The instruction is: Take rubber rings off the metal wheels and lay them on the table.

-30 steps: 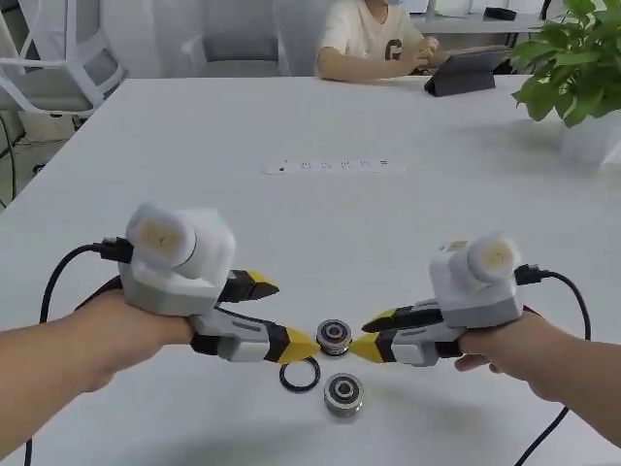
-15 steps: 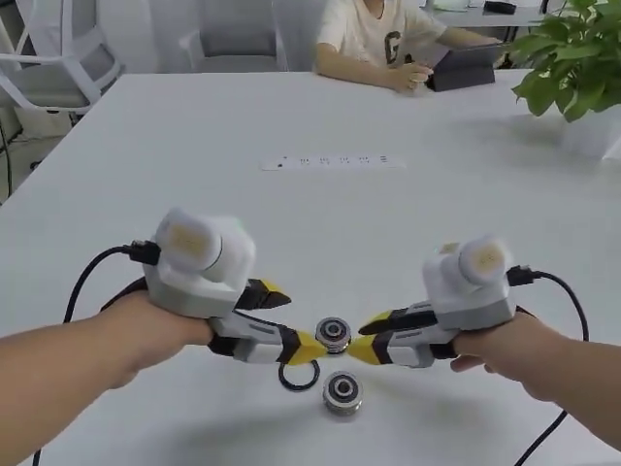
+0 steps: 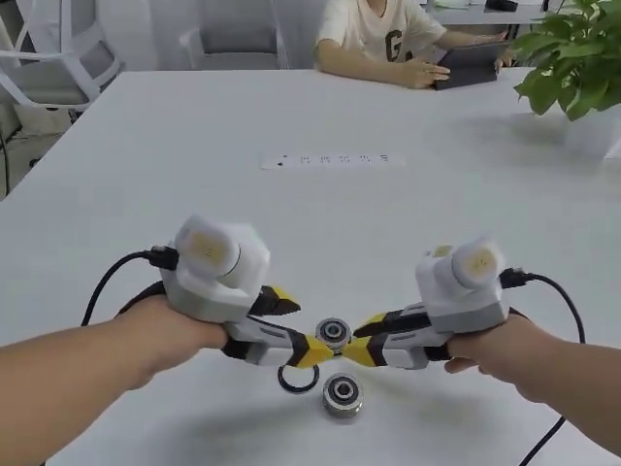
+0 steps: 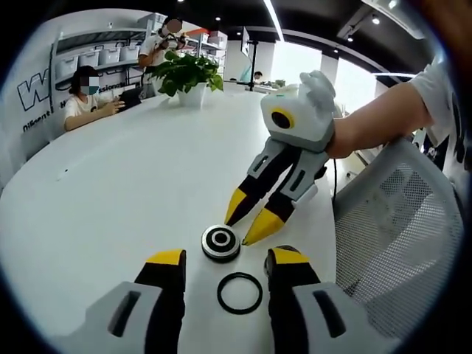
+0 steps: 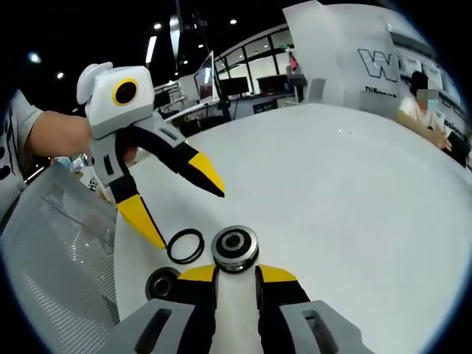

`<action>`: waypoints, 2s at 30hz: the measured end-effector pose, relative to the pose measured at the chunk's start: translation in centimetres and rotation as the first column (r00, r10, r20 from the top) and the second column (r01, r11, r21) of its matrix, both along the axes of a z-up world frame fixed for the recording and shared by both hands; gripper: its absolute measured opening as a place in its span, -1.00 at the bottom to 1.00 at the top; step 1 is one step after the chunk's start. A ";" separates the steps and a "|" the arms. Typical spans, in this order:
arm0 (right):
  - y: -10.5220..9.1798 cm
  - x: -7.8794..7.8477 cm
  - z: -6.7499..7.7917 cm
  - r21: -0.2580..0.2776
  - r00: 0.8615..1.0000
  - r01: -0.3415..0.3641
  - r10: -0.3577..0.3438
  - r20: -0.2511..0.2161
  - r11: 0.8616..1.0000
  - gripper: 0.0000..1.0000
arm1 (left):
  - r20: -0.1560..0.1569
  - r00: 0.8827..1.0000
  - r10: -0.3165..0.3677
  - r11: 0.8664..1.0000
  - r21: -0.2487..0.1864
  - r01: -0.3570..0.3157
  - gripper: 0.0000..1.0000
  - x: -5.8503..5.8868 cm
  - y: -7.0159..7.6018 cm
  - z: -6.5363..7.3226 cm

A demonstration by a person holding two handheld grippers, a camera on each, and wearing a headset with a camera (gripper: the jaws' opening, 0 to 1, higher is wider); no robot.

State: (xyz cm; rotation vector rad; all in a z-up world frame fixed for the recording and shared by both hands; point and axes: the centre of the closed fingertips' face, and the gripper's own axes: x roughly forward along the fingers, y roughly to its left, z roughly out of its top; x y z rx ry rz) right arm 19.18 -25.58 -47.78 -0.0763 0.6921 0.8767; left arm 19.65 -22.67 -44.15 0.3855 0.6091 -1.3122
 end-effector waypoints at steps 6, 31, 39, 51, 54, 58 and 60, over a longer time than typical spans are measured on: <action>0.0 0.1 -0.2 -0.004 1.000 -0.006 0.006 0.004 1.000 -0.68 | -0.008 1.000 -0.003 1.000 0.001 0.003 -0.27 0.0 -0.5 -0.4; 0.0 0.2 -0.3 -0.004 1.000 -0.007 0.007 0.016 1.000 -0.77 | -0.009 1.000 -0.026 0.999 0.028 0.026 -0.51 0.2 -2.1 -1.7; 0.0 0.2 -0.3 -0.007 1.000 -0.007 0.007 0.019 1.000 -0.77 | 0.008 1.000 -0.029 0.999 0.032 0.029 -0.64 0.5 -2.4 -1.9; -0.1 0.1 -0.3 -0.010 1.000 -0.002 0.002 0.019 1.000 -0.82 | 0.038 0.999 -0.011 1.000 0.028 0.010 -0.74 0.6 -2.7 -1.9; -0.1 0.1 -0.3 -0.011 1.000 -0.001 0.001 0.019 1.000 -0.82 | 0.040 0.999 -0.008 1.000 0.027 0.007 -0.76 0.7 -2.6 -2.0; -0.1 0.1 -0.3 -0.014 1.000 -0.001 0.002 0.019 1.000 -0.82 | 0.052 0.999 -0.003 0.999 0.035 0.002 -0.80 0.8 -2.6 -2.0; -0.1 0.2 -0.3 -0.014 1.000 0.000 0.000 0.018 1.000 -0.82 | 0.058 0.998 0.002 0.999 0.038 -0.004 -0.84 1.0 -2.6 -2.0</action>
